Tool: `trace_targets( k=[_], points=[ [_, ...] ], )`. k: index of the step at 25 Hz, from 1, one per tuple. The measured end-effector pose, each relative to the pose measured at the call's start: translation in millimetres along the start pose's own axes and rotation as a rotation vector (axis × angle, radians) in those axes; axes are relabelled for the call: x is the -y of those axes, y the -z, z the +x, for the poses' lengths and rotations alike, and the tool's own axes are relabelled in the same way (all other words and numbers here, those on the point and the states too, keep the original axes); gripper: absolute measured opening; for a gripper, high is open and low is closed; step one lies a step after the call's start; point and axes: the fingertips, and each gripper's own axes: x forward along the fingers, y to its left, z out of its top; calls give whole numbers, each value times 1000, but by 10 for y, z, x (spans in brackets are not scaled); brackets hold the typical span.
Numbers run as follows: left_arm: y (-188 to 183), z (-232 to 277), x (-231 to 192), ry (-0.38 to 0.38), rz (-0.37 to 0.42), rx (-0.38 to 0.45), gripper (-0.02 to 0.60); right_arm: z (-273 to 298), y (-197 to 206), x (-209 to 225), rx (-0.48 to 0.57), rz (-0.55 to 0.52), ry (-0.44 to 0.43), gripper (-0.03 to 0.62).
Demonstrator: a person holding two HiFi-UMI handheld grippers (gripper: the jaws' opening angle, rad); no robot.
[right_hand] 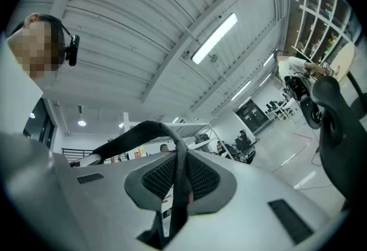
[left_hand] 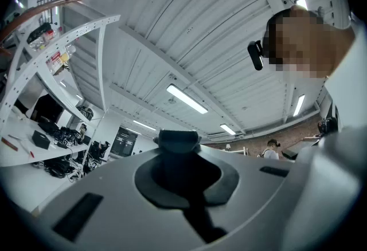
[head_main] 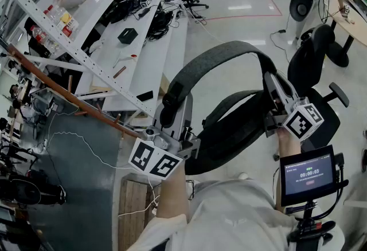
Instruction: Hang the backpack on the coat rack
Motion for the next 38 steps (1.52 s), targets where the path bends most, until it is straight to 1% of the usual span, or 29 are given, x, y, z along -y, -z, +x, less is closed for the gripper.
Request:
trace_targets(
  k=[3,5,7,9,13,15,20,22,28,33,35,38],
  points=[
    [-117,-139,-132,-5,-2,11,6,155,58,-164,-6,-20,-5,54],
    [-197,-354,-402,-8,7,17,6,381,276,-347,-7,-28,-2,54],
    [-295,-623,-763,-22,26,30,5,684,571,-582,-11,-33,-13,52],
    [-446,-835,-1021,-45,37,47,5,945,758,-821,-21,-31,-40,52],
    [-856,-1120,-1179,-93,59,78,5,1256,837,-1277,-44,-10,-98,51],
    [-1041,-1310,-1325,-123,74,94,5,1457,947,-1538,-56,-1,-132,49],
    [-1337,-1988,-1927,-206,103,139,5,2036,1512,-2198,-78,9,-221,48],
    [-1454,-2225,-2100,-234,110,152,5,2219,1680,-2444,-85,15,-254,48],
    [-1790,-2762,-2351,-299,138,173,5,2568,1980,-3114,-101,43,-349,48],
    [-1928,-3126,-2609,-389,177,209,5,2942,2251,-3615,-128,70,-480,44],
    [-1994,-3223,-2640,-428,194,220,5,3033,2275,-3794,-139,77,-523,44],
    [-2121,-3313,-2585,-476,215,231,5,3096,2209,-4038,-149,88,-571,44]
  ],
)
